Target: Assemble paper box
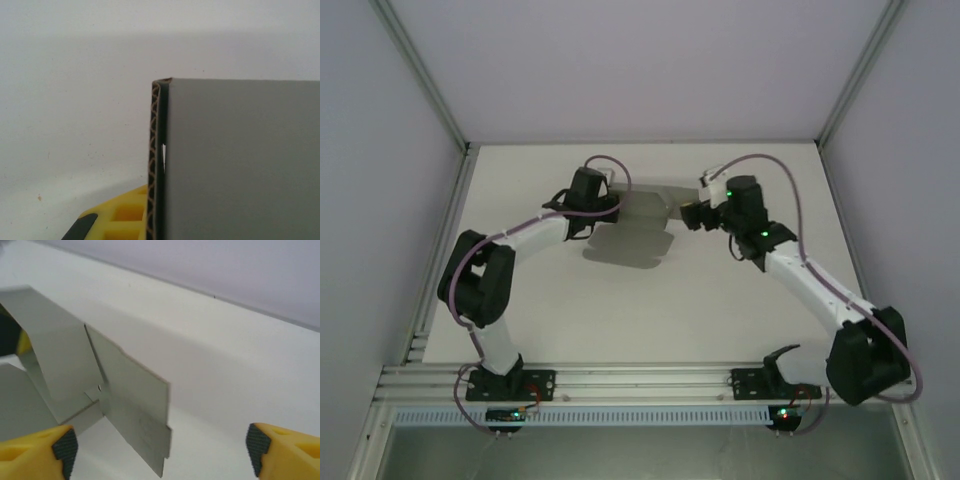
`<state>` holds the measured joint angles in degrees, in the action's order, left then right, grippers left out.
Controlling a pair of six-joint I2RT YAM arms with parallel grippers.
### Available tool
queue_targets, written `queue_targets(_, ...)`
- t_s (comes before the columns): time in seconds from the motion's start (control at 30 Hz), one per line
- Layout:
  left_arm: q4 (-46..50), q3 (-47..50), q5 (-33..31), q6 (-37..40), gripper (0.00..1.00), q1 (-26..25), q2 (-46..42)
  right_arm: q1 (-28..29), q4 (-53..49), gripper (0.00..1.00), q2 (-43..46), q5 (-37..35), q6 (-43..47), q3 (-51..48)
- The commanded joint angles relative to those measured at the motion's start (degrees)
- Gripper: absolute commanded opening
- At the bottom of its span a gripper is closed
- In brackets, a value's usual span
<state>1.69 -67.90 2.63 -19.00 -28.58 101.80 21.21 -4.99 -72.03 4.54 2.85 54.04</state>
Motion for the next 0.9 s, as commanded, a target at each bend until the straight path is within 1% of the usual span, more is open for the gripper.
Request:
queue_targets(0.0,-0.7,0.2,4.3,1.1,0.00,0.1,-2.1,-3.8,-6.1,0.82,-1.8,16.3,-2.0,1.1)
queue_targets(0.07,-0.8,0.3,4.8,0.7,0.00,0.1,-2.2,-5.0,-7.0,0.80,-3.9,21.3,-1.9,2.8)
queue_targets(0.13,-0.8,0.3,5.3,0.5,0.00,0.1,-2.2,-5.4,-6.9,0.73,-6.2,23.5,-1.9,4.6)
queue_targets(0.17,-0.7,0.3,5.5,0.4,0.00,0.2,-2.1,-5.5,-7.1,0.71,-7.3,24.3,-1.9,5.3)
queue_targets(0.3,-0.3,0.2,6.0,0.2,0.00,0.1,-2.0,-5.6,-7.0,0.56,-10.5,24.4,-1.8,7.6)
queue_targets(0.37,0.0,0.0,5.9,0.1,0.00,0.1,-2.0,-5.8,-6.7,0.45,-11.3,24.6,-1.7,7.9)
queue_targets(0.6,0.1,0.0,6.6,0.2,0.00,0.0,-2.3,-6.4,-6.3,0.26,-13.6,25.9,-1.7,8.6)
queue_targets(0.63,0.1,0.0,6.5,0.1,0.00,0.0,-2.3,-6.5,-6.3,0.24,-13.7,25.8,-1.8,8.6)
queue_targets(0.67,0.2,-0.1,6.3,0.1,0.00,0.0,-2.2,-6.5,-6.4,0.18,-13.8,25.6,-1.7,8.7)
queue_targets(0.77,0.7,-0.5,6.0,-0.3,0.00,0.0,-2.2,-6.5,-7.0,0.05,-13.7,23.0,-1.6,8.8)
queue_targets(0.87,1.1,-0.5,5.4,-0.8,0.00,-0.2,-2.4,-5.8,-7.4,0.00,-13.6,14.4,-0.8,9.2)
